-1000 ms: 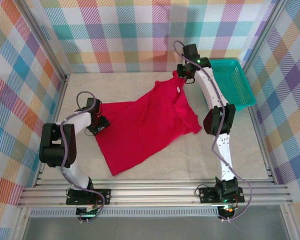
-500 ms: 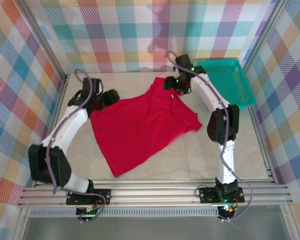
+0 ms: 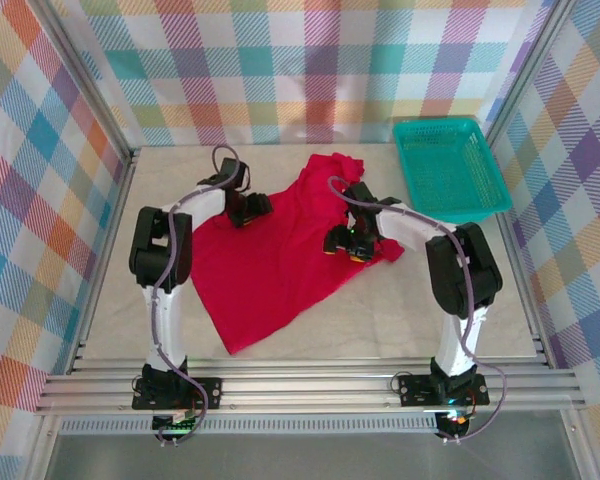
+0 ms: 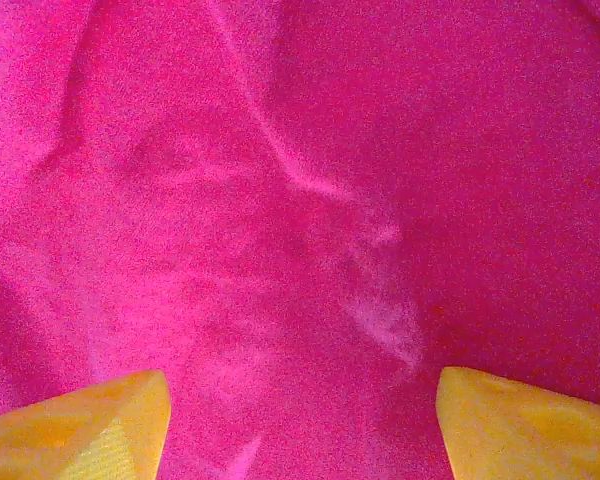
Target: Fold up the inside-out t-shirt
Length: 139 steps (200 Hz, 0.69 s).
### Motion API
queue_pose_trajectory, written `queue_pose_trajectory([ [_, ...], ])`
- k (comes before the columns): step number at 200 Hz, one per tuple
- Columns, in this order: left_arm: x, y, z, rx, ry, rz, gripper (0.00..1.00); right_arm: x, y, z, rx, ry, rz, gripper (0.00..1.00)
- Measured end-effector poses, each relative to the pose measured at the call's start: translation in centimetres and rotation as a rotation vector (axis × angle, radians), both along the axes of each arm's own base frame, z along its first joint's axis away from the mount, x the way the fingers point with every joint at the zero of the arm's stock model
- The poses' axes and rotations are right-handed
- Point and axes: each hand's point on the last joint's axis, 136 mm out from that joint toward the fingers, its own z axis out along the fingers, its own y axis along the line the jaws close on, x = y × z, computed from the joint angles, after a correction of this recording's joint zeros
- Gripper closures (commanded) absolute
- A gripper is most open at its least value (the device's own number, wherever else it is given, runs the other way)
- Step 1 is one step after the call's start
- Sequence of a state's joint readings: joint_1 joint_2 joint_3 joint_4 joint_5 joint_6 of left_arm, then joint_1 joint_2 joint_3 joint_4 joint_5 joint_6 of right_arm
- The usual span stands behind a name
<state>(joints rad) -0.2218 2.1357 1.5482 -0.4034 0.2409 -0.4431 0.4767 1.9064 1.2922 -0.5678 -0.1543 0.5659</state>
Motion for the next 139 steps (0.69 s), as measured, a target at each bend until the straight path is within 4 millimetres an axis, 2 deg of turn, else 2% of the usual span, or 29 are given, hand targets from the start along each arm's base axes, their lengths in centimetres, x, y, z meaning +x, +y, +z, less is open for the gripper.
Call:
queue_pose_trajectory([
  [19,-2.2,1.7,-0.4,0.019,0.017,0.028,0.36,0.9,-0.4,-1.4,-0.022,0.020,-0.015,0.29],
  [27,-3.2,2.6,-0.4,0.023,0.019,0.048,0.36,1.6,-0.3,-1.2,-0.019,0.017,-0.019,0.29],
  [44,-6.3,4.5,-0.7,0.030,0.031,0.102,0.36,5.1,-0.3,-0.9,-0.019,-0.026,-0.029,0.29],
  [64,-10.0,5.5,-0.8,0.016,0.029,0.161,0.36,9.7,-0.5,-0.6,-0.028,-0.077,-0.032,0.29],
  [83,-13.6,4.4,-0.8,-0.009,0.012,0.197,0.35,13.3,-0.1,-0.3,-0.039,-0.123,-0.010,0.29],
  [102,-17.2,1.1,-0.6,-0.034,0.008,0.170,0.35,15.6,0.0,0.4,-0.051,-0.147,0.010,0.28],
  [120,-19.5,-1.3,0.1,-0.059,0.022,0.133,0.33,15.8,-0.1,1.4,-0.066,-0.153,0.027,0.27],
  [130,-19.8,-1.2,1.0,-0.052,0.023,0.135,0.32,15.4,-0.3,2.1,-0.076,-0.149,0.036,0.27],
  [139,-19.2,-0.8,2.8,-0.031,-0.004,0.142,0.30,14.9,-0.5,2.8,-0.079,-0.147,0.039,0.27],
])
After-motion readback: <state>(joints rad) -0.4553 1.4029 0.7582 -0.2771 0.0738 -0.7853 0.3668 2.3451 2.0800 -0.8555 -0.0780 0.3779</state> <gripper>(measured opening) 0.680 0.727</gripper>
